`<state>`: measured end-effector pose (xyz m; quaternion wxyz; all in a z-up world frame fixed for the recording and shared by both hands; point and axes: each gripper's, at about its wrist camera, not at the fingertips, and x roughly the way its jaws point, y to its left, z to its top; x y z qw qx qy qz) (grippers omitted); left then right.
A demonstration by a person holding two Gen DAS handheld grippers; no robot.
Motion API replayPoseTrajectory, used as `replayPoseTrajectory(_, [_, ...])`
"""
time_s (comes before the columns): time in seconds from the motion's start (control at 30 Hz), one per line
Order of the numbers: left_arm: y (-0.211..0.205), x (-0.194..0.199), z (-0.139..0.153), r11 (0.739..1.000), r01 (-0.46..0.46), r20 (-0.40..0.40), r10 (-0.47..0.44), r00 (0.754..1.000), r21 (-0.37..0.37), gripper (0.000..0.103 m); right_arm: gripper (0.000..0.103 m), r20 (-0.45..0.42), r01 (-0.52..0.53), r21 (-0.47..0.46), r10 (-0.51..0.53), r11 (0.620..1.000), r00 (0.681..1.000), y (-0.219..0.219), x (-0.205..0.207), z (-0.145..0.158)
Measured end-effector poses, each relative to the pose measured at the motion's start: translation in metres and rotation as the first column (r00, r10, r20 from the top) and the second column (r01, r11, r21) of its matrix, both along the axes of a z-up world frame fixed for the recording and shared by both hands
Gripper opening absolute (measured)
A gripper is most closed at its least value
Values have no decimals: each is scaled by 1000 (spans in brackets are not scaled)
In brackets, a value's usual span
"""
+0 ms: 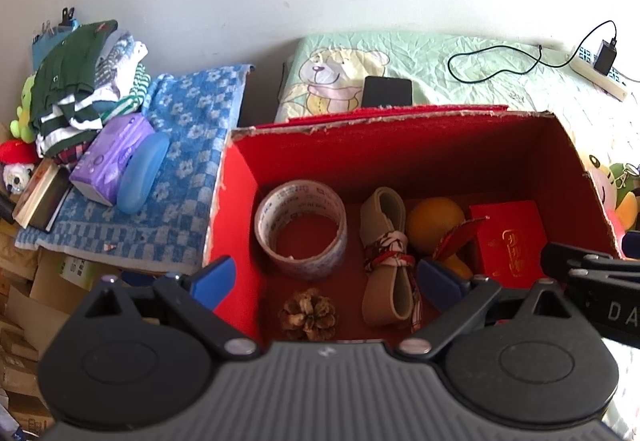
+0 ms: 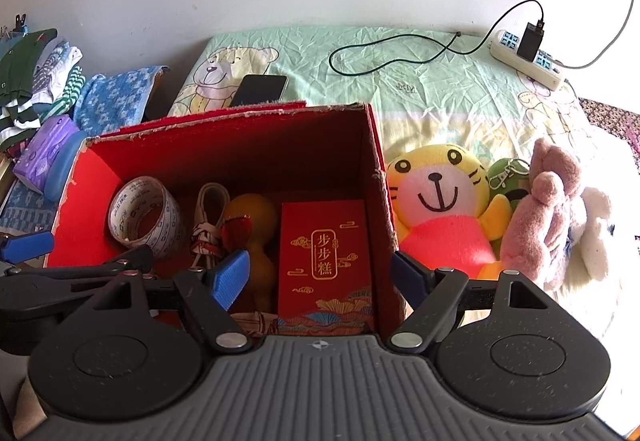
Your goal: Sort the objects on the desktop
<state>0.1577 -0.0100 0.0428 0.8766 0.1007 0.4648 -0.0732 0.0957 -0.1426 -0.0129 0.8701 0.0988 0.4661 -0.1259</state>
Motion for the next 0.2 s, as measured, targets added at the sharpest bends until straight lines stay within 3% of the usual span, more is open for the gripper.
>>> replayPoseTrajectory(0.2, [0,3,0,1000,-2,0,2,1000,-11,90,80,1,-3,23,3,1000,1000,0,4,-3])
